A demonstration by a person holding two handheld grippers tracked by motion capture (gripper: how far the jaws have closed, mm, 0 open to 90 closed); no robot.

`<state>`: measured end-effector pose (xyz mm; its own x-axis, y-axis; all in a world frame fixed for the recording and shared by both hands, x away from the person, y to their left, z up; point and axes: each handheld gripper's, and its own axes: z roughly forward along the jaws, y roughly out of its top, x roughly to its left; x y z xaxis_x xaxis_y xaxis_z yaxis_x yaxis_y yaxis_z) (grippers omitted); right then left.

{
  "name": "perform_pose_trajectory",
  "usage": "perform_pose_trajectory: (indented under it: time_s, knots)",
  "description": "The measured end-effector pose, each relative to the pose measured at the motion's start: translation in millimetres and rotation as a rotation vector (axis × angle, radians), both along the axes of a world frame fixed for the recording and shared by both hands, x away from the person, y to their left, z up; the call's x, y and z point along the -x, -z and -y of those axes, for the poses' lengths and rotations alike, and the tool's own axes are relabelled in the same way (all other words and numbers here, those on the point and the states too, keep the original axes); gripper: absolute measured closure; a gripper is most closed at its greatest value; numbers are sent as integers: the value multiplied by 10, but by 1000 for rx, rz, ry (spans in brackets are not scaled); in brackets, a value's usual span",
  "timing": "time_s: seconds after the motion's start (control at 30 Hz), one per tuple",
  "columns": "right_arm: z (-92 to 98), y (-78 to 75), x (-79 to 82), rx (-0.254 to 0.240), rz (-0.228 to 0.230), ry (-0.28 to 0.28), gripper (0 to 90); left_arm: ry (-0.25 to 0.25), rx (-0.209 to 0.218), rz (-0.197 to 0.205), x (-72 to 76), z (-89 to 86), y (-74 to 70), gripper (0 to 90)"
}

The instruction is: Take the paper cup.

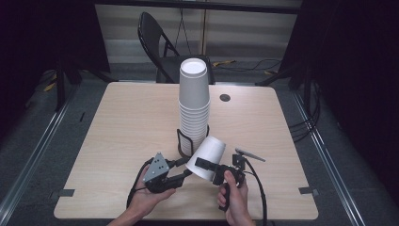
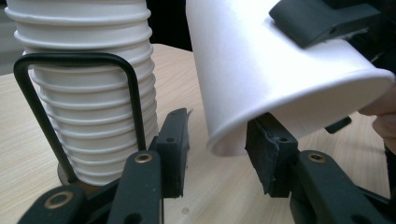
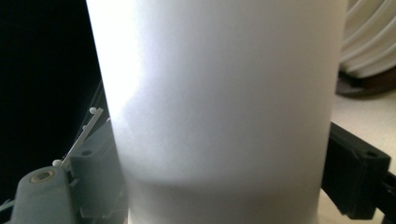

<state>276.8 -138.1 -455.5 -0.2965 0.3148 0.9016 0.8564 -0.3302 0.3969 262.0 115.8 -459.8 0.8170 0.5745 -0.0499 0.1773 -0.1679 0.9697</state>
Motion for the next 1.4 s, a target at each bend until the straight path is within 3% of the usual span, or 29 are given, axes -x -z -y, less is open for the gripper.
perform_pose_trajectory:
  time_s: [0.1,0.47,0.73,0.8,0.9,1.33,1.4]
  knots:
    - [-46,7,28,3,-16,3,136,-15,0,-7,-8,3,14,578]
    - [-202,38,81,-10,-54,-48,135,-34,-12,31,-11,34,18,609]
    - [-260,23,89,20,-23,-67,115,-20,-28,57,-6,48,14,758]
    - [-273,20,90,17,-13,-82,102,-20,-13,39,-1,40,-1,783]
    - [-279,9,84,30,-3,-86,103,-19,-28,41,8,29,-14,814]
    - [-28,-79,-9,47,49,27,126,15,-13,-71,1,17,-14,834]
    - [6,-100,-18,58,75,48,128,29,-10,-91,1,6,-24,834]
